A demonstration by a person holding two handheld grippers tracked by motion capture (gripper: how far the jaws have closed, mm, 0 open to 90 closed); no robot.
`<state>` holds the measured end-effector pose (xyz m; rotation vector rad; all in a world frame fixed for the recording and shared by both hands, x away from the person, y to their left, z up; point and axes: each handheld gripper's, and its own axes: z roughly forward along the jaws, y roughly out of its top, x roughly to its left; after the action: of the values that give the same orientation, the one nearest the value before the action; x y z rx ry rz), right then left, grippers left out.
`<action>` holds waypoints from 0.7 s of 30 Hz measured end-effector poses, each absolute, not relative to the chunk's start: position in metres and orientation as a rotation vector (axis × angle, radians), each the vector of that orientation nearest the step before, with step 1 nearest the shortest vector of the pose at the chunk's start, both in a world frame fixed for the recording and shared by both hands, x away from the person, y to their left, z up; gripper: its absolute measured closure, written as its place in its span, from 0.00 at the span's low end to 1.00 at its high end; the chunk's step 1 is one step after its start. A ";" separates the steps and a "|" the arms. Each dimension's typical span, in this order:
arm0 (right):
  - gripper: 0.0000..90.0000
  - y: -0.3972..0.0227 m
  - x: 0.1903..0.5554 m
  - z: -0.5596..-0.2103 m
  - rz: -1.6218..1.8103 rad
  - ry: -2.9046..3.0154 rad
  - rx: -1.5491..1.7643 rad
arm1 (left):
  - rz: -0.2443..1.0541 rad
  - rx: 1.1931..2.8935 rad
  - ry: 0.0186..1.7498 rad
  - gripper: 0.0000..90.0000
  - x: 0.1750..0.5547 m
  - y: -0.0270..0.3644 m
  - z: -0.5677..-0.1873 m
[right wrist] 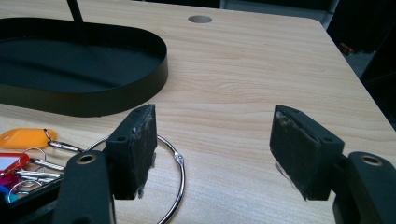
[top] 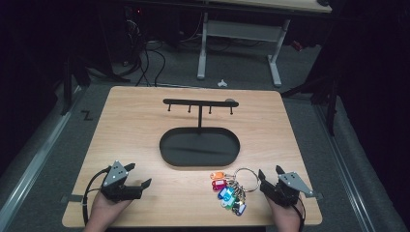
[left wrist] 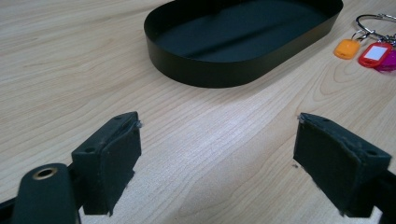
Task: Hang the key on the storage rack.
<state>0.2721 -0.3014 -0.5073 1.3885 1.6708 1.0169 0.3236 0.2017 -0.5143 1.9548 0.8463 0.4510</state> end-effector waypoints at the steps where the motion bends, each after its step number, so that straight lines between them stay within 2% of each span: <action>1: 0.36 -0.301 0.272 -0.507 1.015 1.674 1.384 | 0.451 1.953 0.846 0.17 0.324 0.202 -0.514; 21: 0.35 -0.300 0.272 -0.506 1.012 1.691 1.368 | 0.448 1.964 0.845 0.17 0.324 0.199 -0.516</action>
<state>0.2718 -0.3004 -0.5057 1.3685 1.6907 1.0119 0.3242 0.1991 -0.5160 1.9635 0.8448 0.4478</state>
